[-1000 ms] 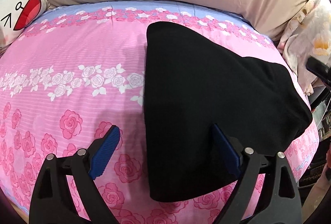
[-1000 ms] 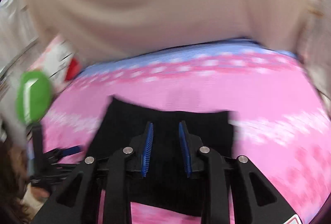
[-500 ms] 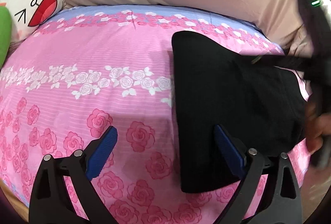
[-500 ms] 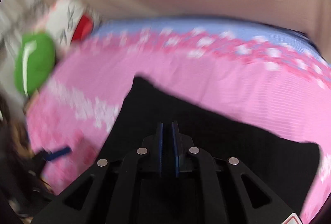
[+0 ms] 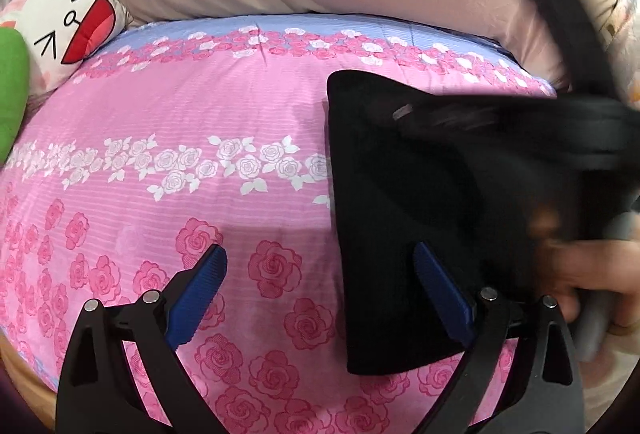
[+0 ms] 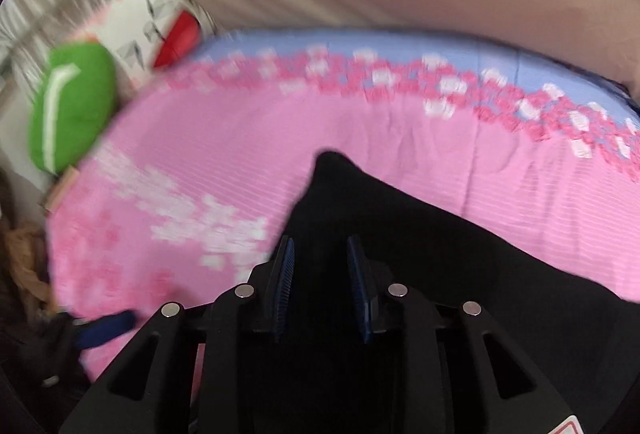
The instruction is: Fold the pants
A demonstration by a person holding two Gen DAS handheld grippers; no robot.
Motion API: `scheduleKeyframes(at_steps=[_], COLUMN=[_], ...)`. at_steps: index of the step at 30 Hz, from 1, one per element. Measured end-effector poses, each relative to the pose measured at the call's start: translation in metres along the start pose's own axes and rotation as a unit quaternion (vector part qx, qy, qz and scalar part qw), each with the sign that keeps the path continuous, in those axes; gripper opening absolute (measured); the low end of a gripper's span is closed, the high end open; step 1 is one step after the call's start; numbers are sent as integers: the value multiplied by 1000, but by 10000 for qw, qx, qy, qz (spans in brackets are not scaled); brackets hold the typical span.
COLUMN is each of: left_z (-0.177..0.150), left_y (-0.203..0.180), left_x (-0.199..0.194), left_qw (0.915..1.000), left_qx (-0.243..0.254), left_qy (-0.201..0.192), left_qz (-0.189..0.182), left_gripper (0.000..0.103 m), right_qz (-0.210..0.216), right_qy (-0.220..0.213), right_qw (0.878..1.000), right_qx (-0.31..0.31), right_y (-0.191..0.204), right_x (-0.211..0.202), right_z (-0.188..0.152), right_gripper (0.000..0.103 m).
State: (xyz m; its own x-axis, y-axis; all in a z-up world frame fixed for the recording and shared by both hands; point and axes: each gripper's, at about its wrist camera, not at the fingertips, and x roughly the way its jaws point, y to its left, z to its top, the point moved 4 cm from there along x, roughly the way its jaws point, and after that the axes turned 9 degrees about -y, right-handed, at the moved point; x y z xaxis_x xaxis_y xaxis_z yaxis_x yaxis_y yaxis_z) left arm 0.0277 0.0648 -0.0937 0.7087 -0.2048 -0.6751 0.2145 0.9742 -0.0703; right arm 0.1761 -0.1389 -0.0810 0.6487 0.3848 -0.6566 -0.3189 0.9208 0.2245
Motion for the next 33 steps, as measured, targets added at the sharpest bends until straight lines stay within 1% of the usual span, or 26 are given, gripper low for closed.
scheduleKeyframes(at_steps=[1,2,4,6,9,10,11,12,14,16,17,18,19,20,22,23,24,25,26,27,28,29,30,31,32,33], left_z=[0,0,0,-1,-2,-4,-5,-6,-8,-7,-6,-6,-8,-11,-18,-20,-18,-17,-18,-18,-16,-15,-12,-9,-3,4], left_y=[-1,-2,-4,-9,-21,-28,-33,-37,-44,-43,-41,-39,-35,-31,-23,-19,-19,-21,-25,-28,-33,-38,-40,-40,-38,-34], left_x=[-2,-3,-3,-3,0,2,4,5,6,1,-1,-2,1,7,26,32,30,31,35,36,38,39,38,36,29,19], left_qw=[10000,10000,10000,9999,9998,9995,9993,9991,9987,9991,9991,9986,9965,9923,9832,9810,9829,9866,9876,9883,9887,9882,9884,9879,9885,9882], left_qx=[22,44,74,102,220,305,368,418,472,353,234,80,-187,-474,-996,-1154,-1171,-1061,-976,-923,-841,-771,-752,-759,-694,-646], left_qy=[-17,-30,-28,-14,32,62,85,104,179,184,183,212,330,531,870,908,685,644,683,635,551,486,485,490,408,305], left_qz=[-5,-3,39,31,-3,-16,-30,-38,-12,-151,-288,-469,-750,-1013,-1261,-1267,-1247,-1060,-1023,-1038,-1109,-1231,-1228,-1258,-1279,-1352], left_gripper=[92,92,92,92,92,92,93,93,93,93,96,98,98,98,98,98,98,98,98,98,94,77,71,52,39,36], right_qz=[-30,-191,-497,-869,-1240,-1372,-1523,-1360,-1164,-1373,-1492,-1502,-1462,-1465,-1643,-1664,-1601,-1481,-1126,-835,-651,-515,-501,-415,-196,-137], right_qy=[-166,-327,-431,-352,-302,-232,-145,-231,-342,-458,-552,-616,-683,-730,-613,-550,-436,-336,-253,-347,-554,-550,-624,-596,-649,-728], right_qw=[9999,9993,9977,9946,9885,9863,9837,9844,9830,9811,9796,9788,9778,9752,9715,9704,9696,9689,9669,9628,9615,9607,9586,9563,9547,9556], right_qx=[24,64,189,436,807,892,946,1094,1375,1282,1227,1249,1336,1491,1597,1661,1800,1954,2277,2546,2611,2673,2734,2833,2897,2853], right_y=[-2,-8,-25,-51,-86,-98,-112,-121,-124,-121,-122,-124,-129,-136,-149,-153,-160,-164,-170,-174,-175,-174,-175,-175,-173,-168], right_x=[-20,-40,-73,-101,-133,-137,-139,-141,-154,-167,-176,-181,-186,-188,-181,-177,-169,-162,-151,-147,-147,-143,-142,-140,-140,-145], right_z=[-3,-10,-29,-57,-97,-108,-123,-133,-136,-133,-131,-132,-134,-136,-142,-145,-149,-154,-159,-163,-161,-160,-158,-156,-150,-145], right_gripper=[26,26,26,26,27,25,19,19,18,27,36,54,65,80,81,81,82,82,83,88,88,82,54,48,41,39])
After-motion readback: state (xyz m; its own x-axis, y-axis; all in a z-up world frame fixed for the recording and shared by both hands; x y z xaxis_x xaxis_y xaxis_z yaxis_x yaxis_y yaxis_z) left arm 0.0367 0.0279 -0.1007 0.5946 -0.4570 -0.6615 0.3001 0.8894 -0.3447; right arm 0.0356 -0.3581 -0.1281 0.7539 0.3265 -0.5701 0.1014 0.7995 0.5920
